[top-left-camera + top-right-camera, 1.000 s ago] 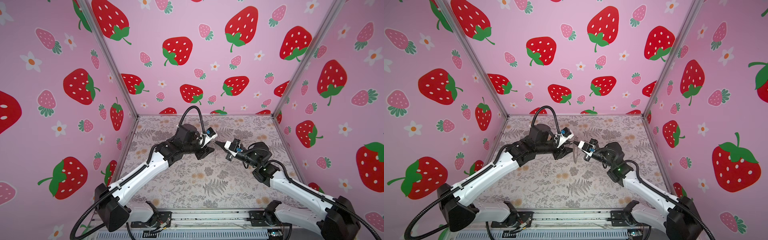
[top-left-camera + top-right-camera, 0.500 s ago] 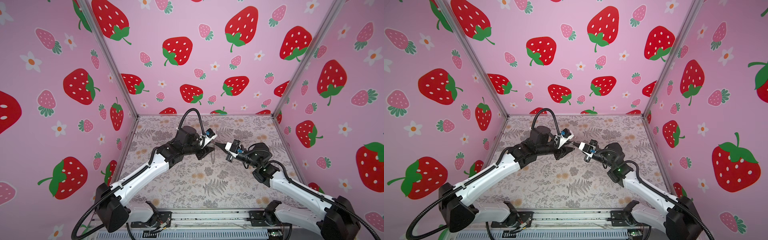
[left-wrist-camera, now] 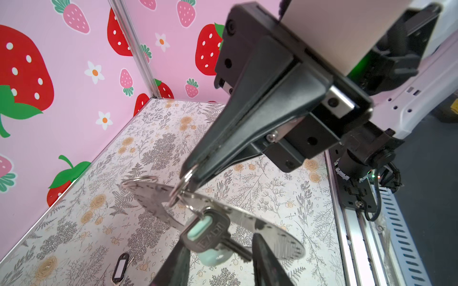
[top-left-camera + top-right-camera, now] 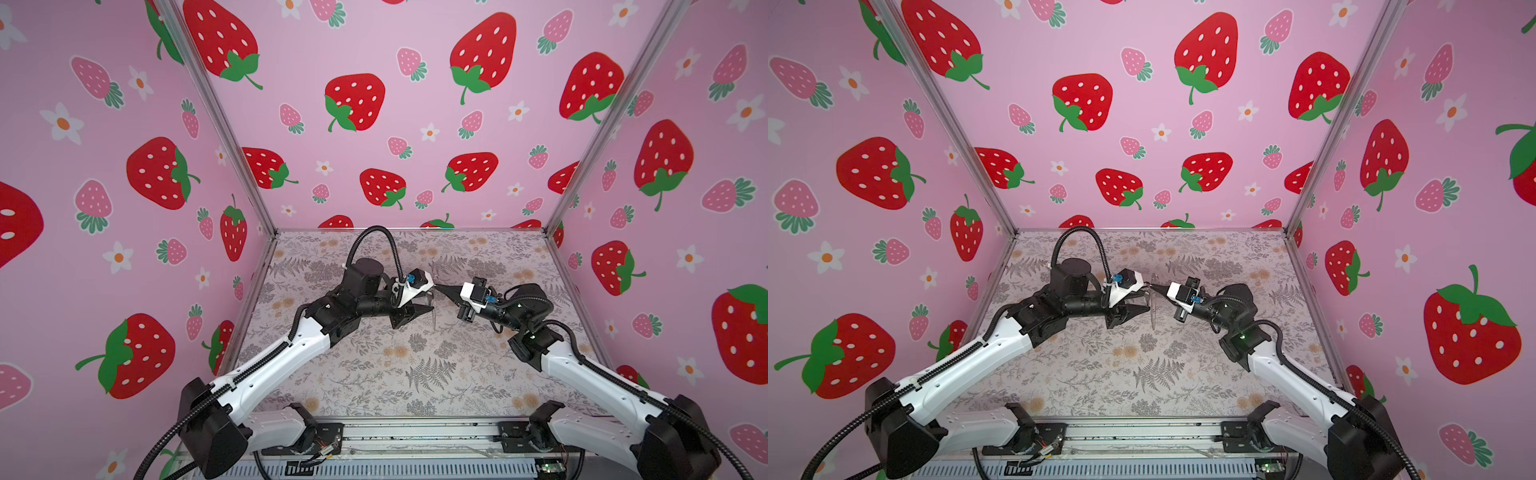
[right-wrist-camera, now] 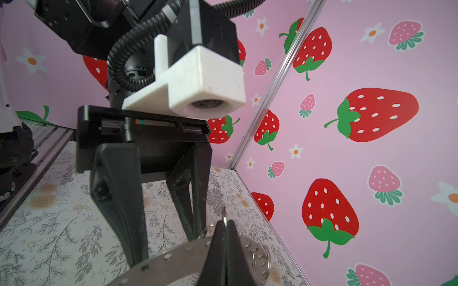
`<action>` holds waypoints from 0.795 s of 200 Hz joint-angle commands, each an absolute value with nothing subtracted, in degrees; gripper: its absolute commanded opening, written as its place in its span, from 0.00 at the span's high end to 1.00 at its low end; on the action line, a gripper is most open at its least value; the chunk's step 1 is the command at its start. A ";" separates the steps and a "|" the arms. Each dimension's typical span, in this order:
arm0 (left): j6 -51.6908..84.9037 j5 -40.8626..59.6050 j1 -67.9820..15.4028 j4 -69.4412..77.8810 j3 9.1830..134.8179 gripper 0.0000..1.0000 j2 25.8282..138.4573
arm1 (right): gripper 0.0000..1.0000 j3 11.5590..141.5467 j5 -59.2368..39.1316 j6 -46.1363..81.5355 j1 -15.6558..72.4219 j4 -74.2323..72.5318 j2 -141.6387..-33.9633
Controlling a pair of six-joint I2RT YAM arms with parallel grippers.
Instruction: Put the keys on the keyring
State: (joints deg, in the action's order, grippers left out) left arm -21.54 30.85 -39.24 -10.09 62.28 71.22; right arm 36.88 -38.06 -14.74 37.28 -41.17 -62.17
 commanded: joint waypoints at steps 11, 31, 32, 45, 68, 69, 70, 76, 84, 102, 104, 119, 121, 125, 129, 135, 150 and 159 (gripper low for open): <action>-24.47 34.83 -37.16 -9.73 62.12 0.57 70.23 | 1.00 37.48 -45.30 -13.54 36.15 -43.78 -61.68; -25.16 34.67 -35.90 -10.92 62.38 0.56 70.14 | 1.00 38.09 -47.72 -13.53 35.95 -43.15 -62.05; -25.19 34.69 -35.84 -11.00 62.35 0.56 70.14 | 1.00 38.07 -47.81 -13.53 35.95 -43.15 -62.05; -25.49 34.54 -34.89 -11.96 62.48 0.56 69.98 | 1.00 38.37 -48.66 -13.35 35.95 -42.98 -62.23; -25.49 35.48 -34.18 -12.37 62.82 0.56 70.13 | 1.00 38.91 -50.17 -13.19 35.95 -42.65 -62.74; -25.49 35.58 -34.18 -12.34 62.83 0.56 70.13 | 1.00 38.92 -50.22 -13.19 35.95 -42.64 -62.75; -25.49 35.68 -34.19 -12.37 62.84 0.56 70.13 | 1.00 39.02 -50.25 -13.18 35.95 -42.68 -62.79; -25.54 36.13 -34.19 -12.31 62.93 0.56 70.29 | 1.00 39.12 -50.40 -13.18 35.95 -42.68 -62.82; -25.32 36.86 -34.19 -12.26 63.20 0.56 70.61 | 1.00 39.16 -50.60 -13.09 35.95 -42.63 -63.02; -25.16 39.61 -34.20 -12.26 63.57 0.57 71.31 | 1.00 39.29 -51.37 -12.80 35.95 -43.04 -63.24; -25.14 39.92 -34.15 -12.23 63.62 0.57 71.35 | 1.00 39.29 -51.45 -12.76 35.95 -43.12 -63.20; -25.14 42.70 -34.17 -12.24 63.81 0.58 71.69 | 1.00 39.40 -51.70 -12.41 35.95 -43.21 -63.44; -25.11 43.06 -34.16 -12.22 63.74 0.58 71.71 | 1.00 39.42 -51.68 -12.35 35.95 -43.19 -63.45; -25.14 43.85 -34.19 -12.29 63.74 0.58 71.80 | 1.00 39.38 -51.76 -12.39 35.95 -43.22 -63.40; -25.16 44.56 -34.18 -12.29 63.73 0.59 71.85 | 1.00 39.38 -51.77 -12.39 35.95 -43.24 -63.34; -25.17 45.38 -34.19 -12.33 63.81 0.59 71.94 | 1.00 39.45 -51.70 -12.39 35.95 -43.24 -63.36; -25.36 46.86 -34.19 -12.73 63.90 0.60 72.23 | 1.00 39.56 -51.99 -12.39 35.95 -43.22 -63.36; -25.35 47.02 -34.17 -12.91 64.03 0.61 72.53 | 1.00 39.72 -52.20 -12.26 35.99 -43.23 -63.20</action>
State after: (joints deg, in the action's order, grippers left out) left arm -24.18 42.15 -34.28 -11.62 62.28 71.64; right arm 37.32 -50.19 -12.95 36.18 -41.10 -63.48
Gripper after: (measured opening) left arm 0.400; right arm 0.045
